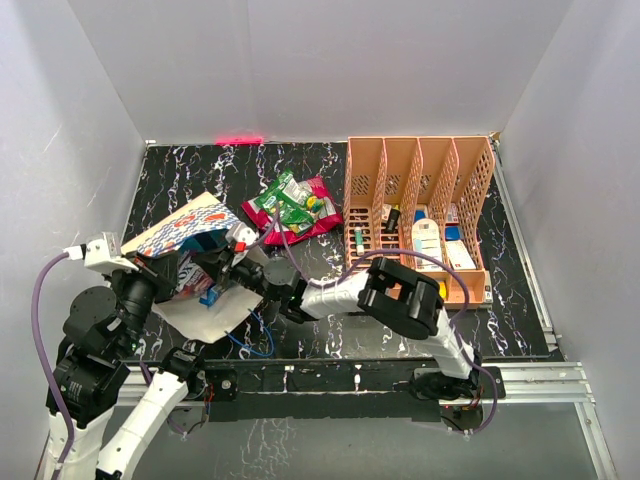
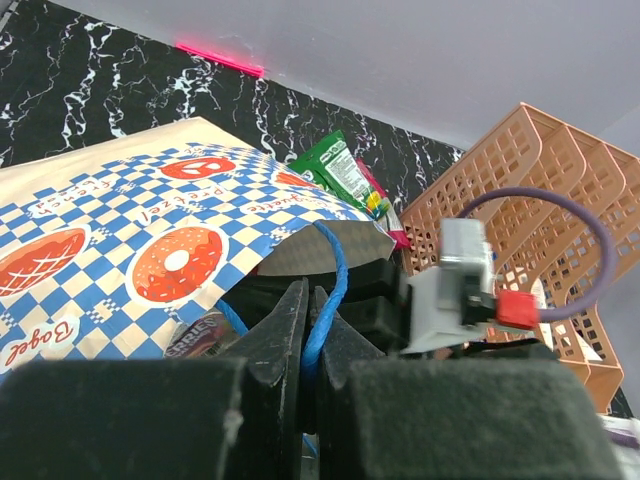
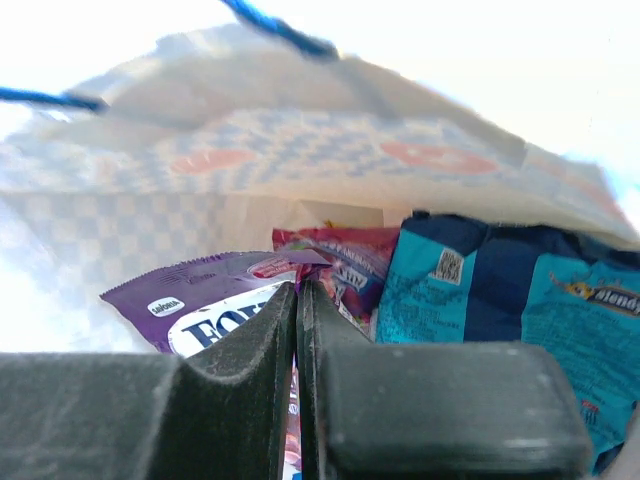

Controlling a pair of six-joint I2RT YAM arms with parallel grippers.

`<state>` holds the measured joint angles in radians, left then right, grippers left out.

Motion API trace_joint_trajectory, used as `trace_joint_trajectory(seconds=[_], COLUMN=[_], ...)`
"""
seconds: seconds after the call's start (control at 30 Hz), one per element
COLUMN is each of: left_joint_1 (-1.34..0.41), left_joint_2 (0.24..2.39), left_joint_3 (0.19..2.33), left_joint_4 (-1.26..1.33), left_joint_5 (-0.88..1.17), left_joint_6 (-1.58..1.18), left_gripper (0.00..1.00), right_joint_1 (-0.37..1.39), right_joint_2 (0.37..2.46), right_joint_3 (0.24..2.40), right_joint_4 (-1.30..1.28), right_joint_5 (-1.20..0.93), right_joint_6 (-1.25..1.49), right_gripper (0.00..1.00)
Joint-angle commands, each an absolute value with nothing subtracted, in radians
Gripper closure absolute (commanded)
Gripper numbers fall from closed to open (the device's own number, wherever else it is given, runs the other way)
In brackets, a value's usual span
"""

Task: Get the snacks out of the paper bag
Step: Take out the snack from the paper bag, then place the snack at the center of the board.

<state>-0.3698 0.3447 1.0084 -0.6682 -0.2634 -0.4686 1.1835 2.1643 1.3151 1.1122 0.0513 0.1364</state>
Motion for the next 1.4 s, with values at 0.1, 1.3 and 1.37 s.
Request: trace_joint_trajectory(seconds=[0.1, 1.3, 1.37], left_joint_1=[-0.371, -0.372, -0.371], left_joint_2=[0.369, 0.364, 0.364], left_joint_3=[1.05, 1.041, 1.043], left_joint_4=[-0.658, -0.736, -0.739], left_joint_5=[-0.295, -0.37, -0.371], left_joint_6=[-0.478, -0.503, -0.503], left_gripper=[1.0, 1.0, 1.0], right_joint_1=[1.184, 0.879, 0.854], right_joint_2=[1.956, 1.379, 1.452], right_joint_3=[1.241, 1.206, 1.25], right_joint_4=[1.219, 0.3, 0.301], right_joint_5=[0.009, 0.201, 0.184], right_joint_6=[0.14, -0.097, -0.09], right_gripper=[0.93, 0.93, 0.93])
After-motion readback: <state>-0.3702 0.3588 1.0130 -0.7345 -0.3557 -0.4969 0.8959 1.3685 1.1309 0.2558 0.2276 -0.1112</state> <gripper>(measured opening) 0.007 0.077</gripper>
